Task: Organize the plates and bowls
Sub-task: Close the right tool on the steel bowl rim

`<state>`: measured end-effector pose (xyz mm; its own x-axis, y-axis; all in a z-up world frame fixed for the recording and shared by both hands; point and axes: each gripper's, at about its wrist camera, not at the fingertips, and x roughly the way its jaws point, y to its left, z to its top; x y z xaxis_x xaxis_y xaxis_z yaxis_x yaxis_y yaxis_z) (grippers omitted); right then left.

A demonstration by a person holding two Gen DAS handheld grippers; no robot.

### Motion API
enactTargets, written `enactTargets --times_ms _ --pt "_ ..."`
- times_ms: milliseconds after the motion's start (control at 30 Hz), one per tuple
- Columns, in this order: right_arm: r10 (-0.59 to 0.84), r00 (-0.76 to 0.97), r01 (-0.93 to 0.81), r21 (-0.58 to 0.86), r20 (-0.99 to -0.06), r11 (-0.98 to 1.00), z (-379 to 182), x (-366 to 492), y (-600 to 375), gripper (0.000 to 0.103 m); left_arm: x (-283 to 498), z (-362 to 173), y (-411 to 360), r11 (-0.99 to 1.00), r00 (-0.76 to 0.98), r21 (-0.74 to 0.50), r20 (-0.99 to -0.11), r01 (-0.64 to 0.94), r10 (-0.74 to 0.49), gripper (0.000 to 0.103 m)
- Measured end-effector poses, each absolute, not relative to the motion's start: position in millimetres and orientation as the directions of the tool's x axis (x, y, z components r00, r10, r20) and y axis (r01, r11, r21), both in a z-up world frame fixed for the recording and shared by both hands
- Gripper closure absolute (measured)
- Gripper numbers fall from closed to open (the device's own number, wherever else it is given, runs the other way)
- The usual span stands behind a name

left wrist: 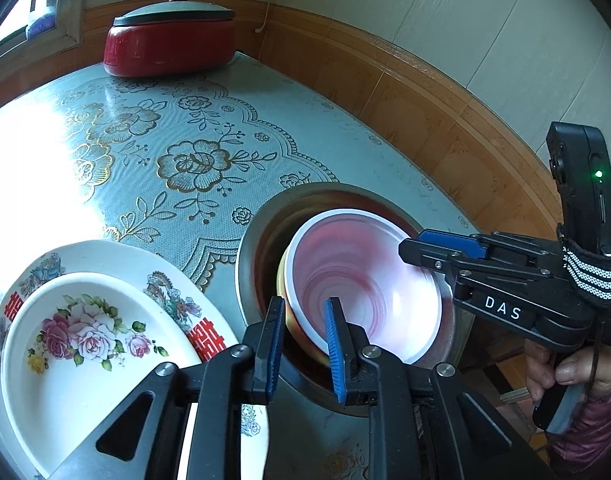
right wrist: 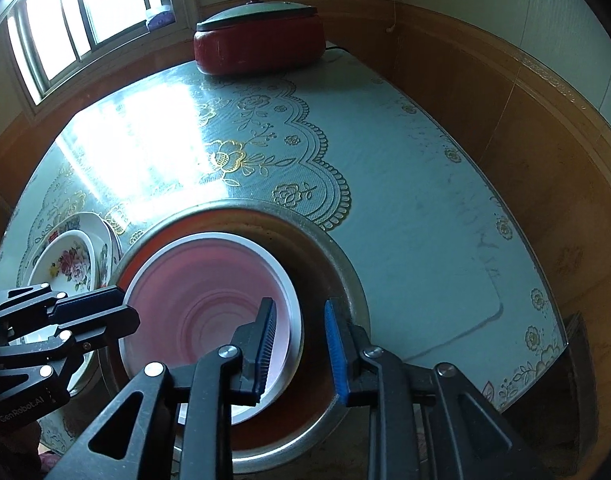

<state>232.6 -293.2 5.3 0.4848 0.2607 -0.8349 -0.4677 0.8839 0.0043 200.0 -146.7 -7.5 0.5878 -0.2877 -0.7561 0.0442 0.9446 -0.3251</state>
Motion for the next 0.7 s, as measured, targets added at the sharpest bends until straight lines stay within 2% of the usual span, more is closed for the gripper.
enactTargets --times_ms 467,700 --pt "0.244 0.534 -0.386 0.023 -0.809 0.922 8.5 218.7 -314.7 0.078 199.9 0.4 -135.8 0.945 0.607 -0.326 -0.748 0.016 -0.268 0.074" --pt "0.319 0.541 -0.318 0.162 -0.778 0.934 13.6 219.7 -344.9 0.078 203.0 3.0 -121.2 0.947 0.618 -0.32 -0.747 -0.012 -0.244 0.074"
